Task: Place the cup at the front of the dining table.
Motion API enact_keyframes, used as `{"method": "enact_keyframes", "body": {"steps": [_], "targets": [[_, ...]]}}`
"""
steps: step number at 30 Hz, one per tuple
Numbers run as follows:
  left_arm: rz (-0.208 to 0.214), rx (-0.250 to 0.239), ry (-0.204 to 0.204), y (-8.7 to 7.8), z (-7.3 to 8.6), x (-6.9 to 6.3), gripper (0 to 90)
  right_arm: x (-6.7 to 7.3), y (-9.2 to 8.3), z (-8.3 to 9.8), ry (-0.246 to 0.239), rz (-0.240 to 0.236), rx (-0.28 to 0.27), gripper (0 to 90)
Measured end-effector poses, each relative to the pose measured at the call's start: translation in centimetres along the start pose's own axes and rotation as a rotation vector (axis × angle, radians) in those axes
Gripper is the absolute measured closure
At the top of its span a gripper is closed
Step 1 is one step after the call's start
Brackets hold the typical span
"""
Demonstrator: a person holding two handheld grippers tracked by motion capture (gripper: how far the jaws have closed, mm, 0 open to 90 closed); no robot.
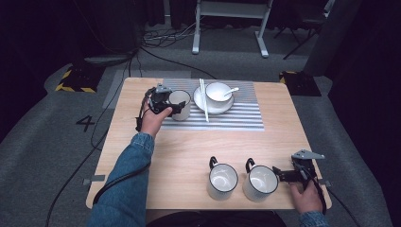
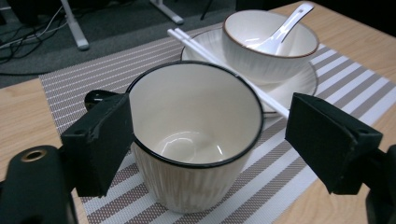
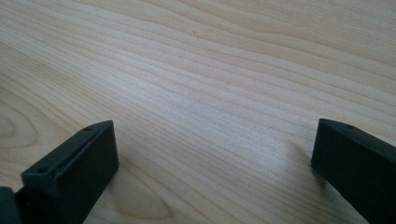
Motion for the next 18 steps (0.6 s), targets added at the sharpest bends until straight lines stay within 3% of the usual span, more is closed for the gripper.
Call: {"method": "enact_keyframes", "body": {"steps": [2, 5, 9, 11, 14, 15, 18], "targets": [[0.000, -0.008, -0.001, -0.8, -0.2, -0.4, 15.5, 0.0, 0.0, 0.0, 0.000, 0.000, 0.000, 0.7], [0.006, -0.036, 0.028, -2.0, -0.6, -1.0, 15.5, 0.0, 0.0, 0.0, 0.000, 0.000, 0.000, 0.7], [0.020, -0.031, 0.050, -3.2, -0.8, -1.7, 15.5, 0.1, 0.1, -0.1, 0.006, -0.001, 0.000, 0.6], [0.025, -0.021, 0.083, -4.4, -0.8, -2.2, 15.5, 0.1, 0.0, -0.1, 0.005, 0.000, 0.001, 0.7], [0.031, 0.004, 0.081, -5.4, -0.8, -3.0, 15.5, 0.1, 0.0, -0.1, 0.005, -0.001, 0.001, 0.6], [0.034, -0.012, 0.057, -5.6, -0.9, -3.5, 15.5, 0.1, 0.0, -0.1, 0.004, 0.000, 0.001, 0.6], [0.058, -0.002, 0.070, -6.3, -0.9, -4.5, 15.5, 0.1, 0.0, -0.1, 0.004, 0.000, 0.001, 0.6]]}}
Point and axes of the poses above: each handheld gripper's, and its own axes: y roughly forward along the jaws, z roughly out of its underside, x roughly to its left, the point moved 5 cm from there along y, roughly forward along the jaws, and after that the axes turned 5 degrees about y, right-handed, at the moved point
